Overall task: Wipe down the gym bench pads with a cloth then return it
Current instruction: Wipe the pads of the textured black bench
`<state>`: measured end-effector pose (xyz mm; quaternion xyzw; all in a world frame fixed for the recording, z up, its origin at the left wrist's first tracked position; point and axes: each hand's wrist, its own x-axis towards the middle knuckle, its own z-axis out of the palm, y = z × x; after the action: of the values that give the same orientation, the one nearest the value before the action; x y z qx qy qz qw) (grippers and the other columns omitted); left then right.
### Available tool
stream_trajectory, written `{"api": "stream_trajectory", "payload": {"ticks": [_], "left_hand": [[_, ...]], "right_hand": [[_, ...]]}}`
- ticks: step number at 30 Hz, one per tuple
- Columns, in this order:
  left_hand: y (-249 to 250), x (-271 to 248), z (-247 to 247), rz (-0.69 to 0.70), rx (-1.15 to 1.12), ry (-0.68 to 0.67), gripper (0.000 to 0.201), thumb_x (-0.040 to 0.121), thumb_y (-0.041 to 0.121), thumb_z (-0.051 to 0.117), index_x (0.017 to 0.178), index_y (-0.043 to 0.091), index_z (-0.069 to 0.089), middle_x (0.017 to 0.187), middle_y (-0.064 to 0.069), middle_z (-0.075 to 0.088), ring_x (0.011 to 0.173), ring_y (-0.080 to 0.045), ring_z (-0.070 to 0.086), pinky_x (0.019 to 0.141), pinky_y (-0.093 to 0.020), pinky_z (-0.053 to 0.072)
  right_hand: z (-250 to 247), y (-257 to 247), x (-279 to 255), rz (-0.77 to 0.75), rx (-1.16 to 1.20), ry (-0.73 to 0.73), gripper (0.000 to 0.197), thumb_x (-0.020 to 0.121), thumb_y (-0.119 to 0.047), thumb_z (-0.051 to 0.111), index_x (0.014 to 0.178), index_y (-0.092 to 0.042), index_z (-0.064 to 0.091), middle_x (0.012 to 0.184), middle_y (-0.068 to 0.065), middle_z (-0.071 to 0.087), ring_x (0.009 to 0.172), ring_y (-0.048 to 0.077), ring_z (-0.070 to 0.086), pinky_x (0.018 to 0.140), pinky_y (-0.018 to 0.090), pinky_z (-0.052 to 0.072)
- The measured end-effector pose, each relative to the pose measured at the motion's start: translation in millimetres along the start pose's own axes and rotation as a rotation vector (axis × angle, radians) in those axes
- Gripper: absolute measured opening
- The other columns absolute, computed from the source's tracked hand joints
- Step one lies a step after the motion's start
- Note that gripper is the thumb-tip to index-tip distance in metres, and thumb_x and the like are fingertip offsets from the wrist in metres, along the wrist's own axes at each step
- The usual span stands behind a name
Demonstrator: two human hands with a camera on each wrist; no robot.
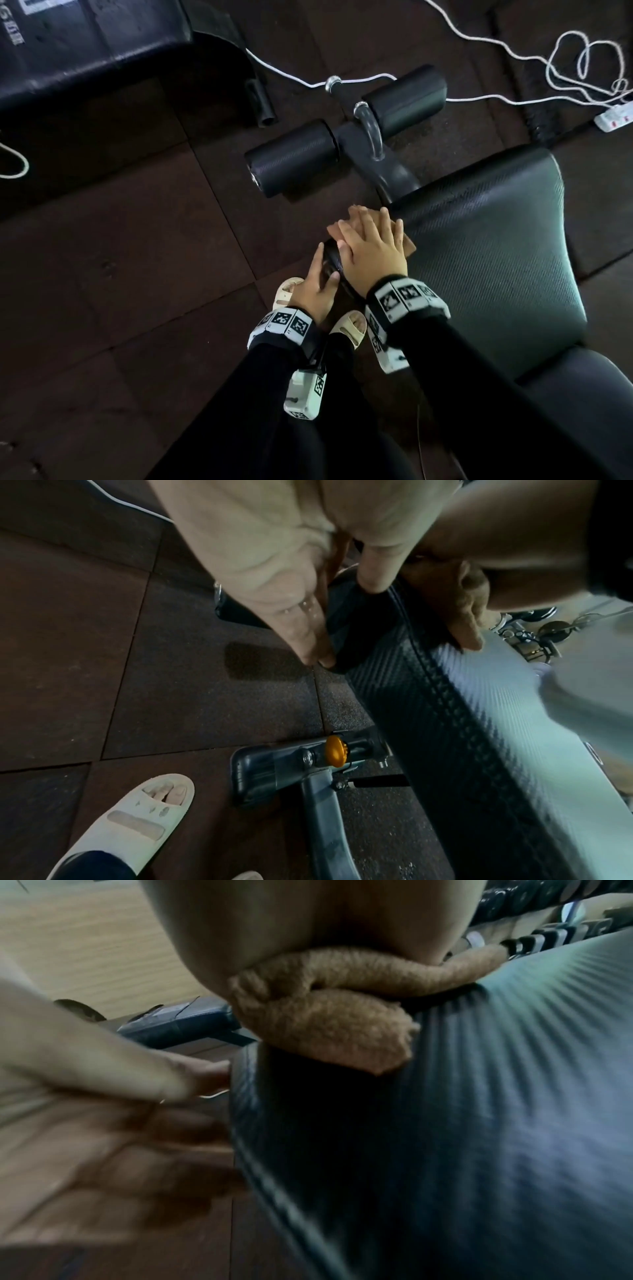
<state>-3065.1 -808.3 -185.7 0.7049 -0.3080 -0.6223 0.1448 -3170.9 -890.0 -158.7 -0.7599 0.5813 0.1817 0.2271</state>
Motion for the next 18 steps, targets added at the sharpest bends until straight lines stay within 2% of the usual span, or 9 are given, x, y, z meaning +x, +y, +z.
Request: {"api": "stream_trajectory", "payload": {"ticks": [4,6,9,12,13,16,17,18], "left_hand": [[-3.1,3.8,3.1,-0.017,0.02,0.0,0.063,0.098,0.043,0.042,0.146,0.05,0.002,0.124,-0.013,0.062,0.109,-0.032,0.061,0.083,-0.02,0.037],[-4.7,6.0,4.3,-0.034,0.022,-0.005,0.063,0.098,0.043,0.041,0.144,0.053,-0.001,0.123,-0.014,0.062,0.108,-0.031,0.061,0.083,-0.02,0.037],[-4.0,6.2,4.3,-0.019,0.021,0.006,0.063,0.098,0.041,0.041,0.146,0.048,0.001,0.123,-0.012,0.062,0.105,-0.029,0.063,0.078,-0.015,0.037],[0.2,3.2,2.6,0.026,-0.009,0.011,0.063,0.098,0.04,0.042,0.149,0.039,0.005,0.129,-0.009,0.059,0.1,-0.019,0.061,0.061,0.004,0.033],[1.6,2.4,2.1,0.036,-0.029,0.004,0.063,0.098,0.039,0.043,0.149,0.037,0.006,0.131,-0.008,0.057,0.101,-0.015,0.059,0.059,0.007,0.031],[2.6,1.1,2.3,0.017,-0.108,0.006,0.058,0.099,0.035,0.042,0.149,0.038,0.011,0.138,-0.007,0.051,0.116,-0.016,0.052,0.064,0.012,0.026],[3.1,1.5,3.2,0.004,-0.146,0.019,0.054,0.1,0.037,0.039,0.148,0.04,0.014,0.14,-0.005,0.049,0.117,-0.013,0.05,0.068,0.011,0.027],[4.0,2.8,4.4,-0.009,-0.189,0.038,0.05,0.1,0.04,0.036,0.146,0.043,0.018,0.141,-0.003,0.048,0.117,-0.009,0.048,0.078,0.007,0.03]], "right_hand": [[11.9,13.8,-48.3,-0.063,0.055,0.026,0.051,0.098,-0.042,0.026,0.147,-0.039,0.013,0.158,-0.001,-0.006,0.144,0.031,-0.01,0.116,0.046,-0.001],[18.7,17.7,-64.5,-0.054,0.077,0.008,0.052,0.097,-0.042,0.024,0.146,-0.042,0.006,0.156,-0.004,-0.012,0.142,0.028,-0.015,0.115,0.044,-0.001],[20.8,11.6,-57.6,-0.04,0.081,0.003,0.052,0.098,-0.038,0.031,0.146,-0.041,0.012,0.157,-0.002,-0.009,0.142,0.03,-0.016,0.115,0.046,-0.003],[13.5,4.6,-33.3,-0.086,0.039,0.016,0.051,0.096,-0.037,0.033,0.146,-0.035,0.023,0.158,0.002,0.001,0.144,0.032,-0.007,0.114,0.045,-0.007],[10.5,5.1,-27.1,-0.102,0.015,0.015,0.051,0.096,-0.037,0.032,0.146,-0.034,0.025,0.158,0.003,0.003,0.145,0.031,-0.005,0.113,0.044,-0.009],[5.6,14.1,-21.6,-0.15,-0.024,-0.001,0.05,0.097,-0.041,0.029,0.146,-0.034,0.023,0.158,0.001,0.004,0.145,0.025,-0.007,0.113,0.039,-0.012],[4.1,18.5,-22.1,-0.169,-0.037,-0.006,0.05,0.097,-0.043,0.028,0.146,-0.035,0.022,0.158,0.001,0.003,0.145,0.022,-0.008,0.114,0.038,-0.012],[1.8,24.4,-21.5,-0.186,-0.054,-0.011,0.051,0.097,-0.043,0.027,0.146,-0.036,0.021,0.158,0.001,0.004,0.144,0.021,-0.008,0.114,0.038,-0.01]]}}
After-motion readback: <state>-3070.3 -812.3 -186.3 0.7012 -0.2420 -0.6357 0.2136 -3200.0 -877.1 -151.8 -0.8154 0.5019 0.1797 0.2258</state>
